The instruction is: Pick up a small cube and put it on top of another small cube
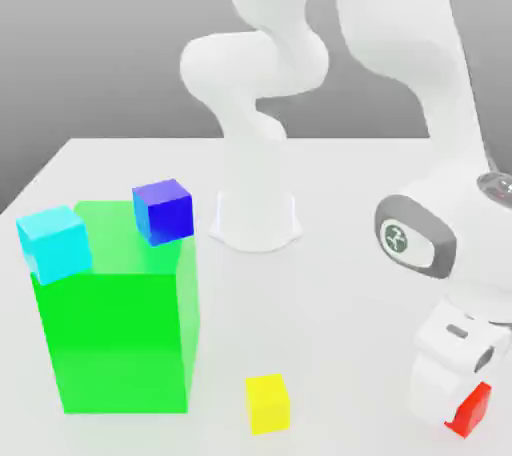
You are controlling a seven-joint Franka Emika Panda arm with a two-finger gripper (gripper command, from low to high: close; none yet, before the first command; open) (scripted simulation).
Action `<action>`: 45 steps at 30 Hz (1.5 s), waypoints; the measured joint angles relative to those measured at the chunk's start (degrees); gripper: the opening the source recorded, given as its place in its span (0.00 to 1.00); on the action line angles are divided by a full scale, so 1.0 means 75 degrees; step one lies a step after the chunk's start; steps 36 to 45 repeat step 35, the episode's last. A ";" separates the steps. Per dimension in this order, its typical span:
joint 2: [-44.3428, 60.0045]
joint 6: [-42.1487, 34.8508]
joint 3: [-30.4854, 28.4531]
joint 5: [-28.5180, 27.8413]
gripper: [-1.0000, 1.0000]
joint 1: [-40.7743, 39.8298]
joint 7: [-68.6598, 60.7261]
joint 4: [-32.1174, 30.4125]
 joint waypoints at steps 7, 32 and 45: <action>-0.1899 -0.1489 -0.0244 0.0728 0.00 -0.0632 0.0444 -0.0378; -0.7338 -0.4944 -0.2046 0.1565 1.00 -0.4000 0.5284 -0.2251; -0.7338 -0.4944 -0.2046 0.1567 1.00 -0.4000 0.5283 -0.2251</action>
